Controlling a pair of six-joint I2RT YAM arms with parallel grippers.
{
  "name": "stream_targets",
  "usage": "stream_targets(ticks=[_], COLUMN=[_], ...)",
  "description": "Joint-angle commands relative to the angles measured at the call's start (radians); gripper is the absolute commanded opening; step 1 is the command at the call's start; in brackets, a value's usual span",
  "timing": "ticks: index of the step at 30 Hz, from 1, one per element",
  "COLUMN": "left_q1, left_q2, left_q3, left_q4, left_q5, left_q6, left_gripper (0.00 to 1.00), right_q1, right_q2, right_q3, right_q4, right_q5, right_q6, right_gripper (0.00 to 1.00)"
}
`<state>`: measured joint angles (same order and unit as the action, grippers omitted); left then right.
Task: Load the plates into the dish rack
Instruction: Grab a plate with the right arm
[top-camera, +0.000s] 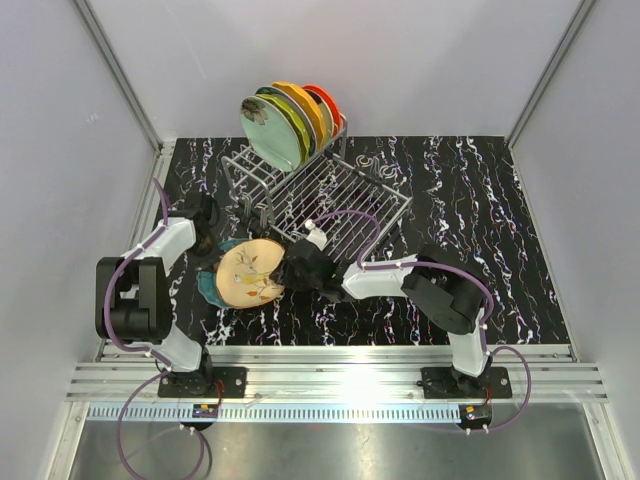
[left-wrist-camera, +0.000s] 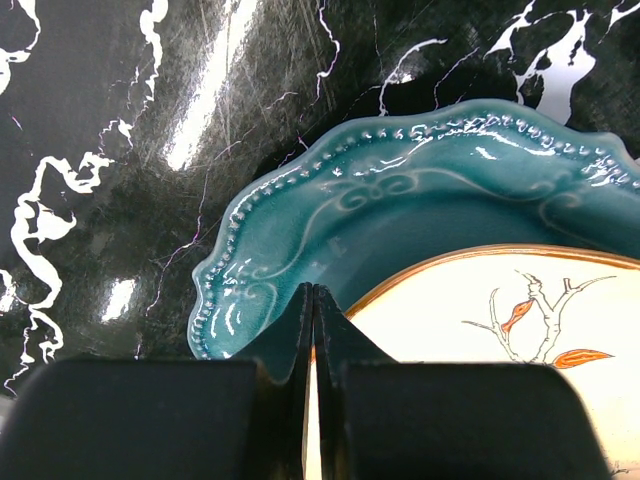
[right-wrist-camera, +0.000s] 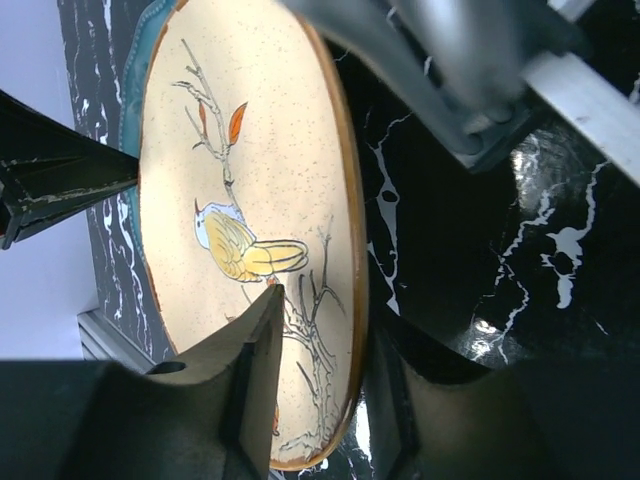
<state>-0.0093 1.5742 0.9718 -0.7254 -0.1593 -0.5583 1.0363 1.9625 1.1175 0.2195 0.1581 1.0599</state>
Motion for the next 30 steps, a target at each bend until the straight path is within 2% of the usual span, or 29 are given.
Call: stream_targets(ticks=[1,5,6,10,17,23,25,26,28,30], left_q1=[-0.008,-0.008,-0.008,-0.009,-0.009,-0.006,-0.008,-0.006,-0.006,-0.006], left_q2=[-0.019,-0.023,-0.026,-0.032,-0.083,-0.247,-0.293,-0.318,-0.391,-0.456], left_q3=[-0.004,-0.007,-0.007,-0.005,0.011,0.027,0.025,0.024,0.012,0.001], left_q4=[0.024,0.024,0.024,0.027,0.008,-0.017,-0.014,-0.005,0.012,0.035], left_q5=[0.066,0.072,0.072,0.083,0.043,-0.083,-0.111,-0.114,-0.115,-0.108], left_q6=[-0.009,-0.008,-0.006,-0.008,0.003,0.009,0.009,0.011,0.017,0.029], left_gripper=[0.0,0.0,0.0,0.0,0.0,0.0,0.03,0.09,0.15,0.27], right_q1=[0.01,0.008,0.008,0.011,0.016,0.018,0.016,0.016,0.018,0.016], right_q2=[0.016,0.016,0.016,0.01,-0.014,-0.079,-0.099,-0.103,-0.113,-0.117], right_q3=[0.021,0.027,0.028,0.041,0.047,0.033,0.036,0.038,0.048,0.067], right_q4=[-0.017,-0.02,-0.02,-0.04,-0.043,-0.043,-0.046,-0.049,-0.051,-0.062], right_q5=[0.012,0.014,0.012,0.02,0.012,0.015,0.011,0.006,-0.002,-0.012], right_q6=[0.038,0.041,0.043,0.04,0.06,0.072,0.075,0.078,0.08,0.077], right_gripper=[0.4,0.27,0.21,0.14,0.05,0.03,0.01,0.0,0.0,0.0])
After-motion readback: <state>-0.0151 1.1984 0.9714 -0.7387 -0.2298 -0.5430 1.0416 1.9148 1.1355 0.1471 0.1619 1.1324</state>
